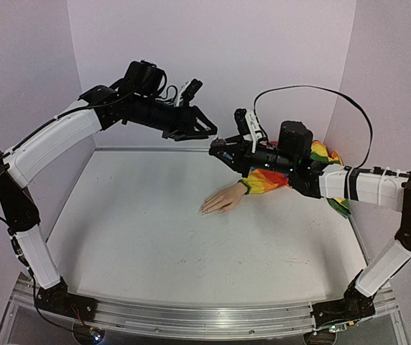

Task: Paint the nails

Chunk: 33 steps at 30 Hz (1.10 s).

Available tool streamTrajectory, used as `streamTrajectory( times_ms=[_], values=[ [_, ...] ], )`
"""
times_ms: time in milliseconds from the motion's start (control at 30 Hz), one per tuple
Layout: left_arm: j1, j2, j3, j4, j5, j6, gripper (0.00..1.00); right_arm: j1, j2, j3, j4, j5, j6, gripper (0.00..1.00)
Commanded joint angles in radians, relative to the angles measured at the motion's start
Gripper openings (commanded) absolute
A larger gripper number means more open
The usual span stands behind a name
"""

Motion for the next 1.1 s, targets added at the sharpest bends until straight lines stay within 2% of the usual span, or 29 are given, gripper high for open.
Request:
streamTrajectory(
  times_ms=[0, 567, 800, 1067],
  values=[
    [-0.009, 0.004, 0.052, 0.018, -0.014, 0.014, 0.36, 0.006, -0.006, 0.057, 0.060, -0.025, 0.007, 0.00],
    [-0.017, 0.019, 0.073, -0.009, -0.034, 0.031, 0.18, 0.008, -0.010, 0.060, 0.061, -0.017, 0.010, 0.00],
    [-0.018, 0.021, 0.100, -0.037, -0.060, 0.044, 0.08, 0.008, -0.012, 0.055, 0.061, -0.009, 0.009, 0.00],
    [-0.017, -0.011, 0.111, -0.054, -0.103, 0.066, 0.02, 0.008, -0.024, 0.027, 0.061, 0.006, 0.001, 0.00]
  ],
)
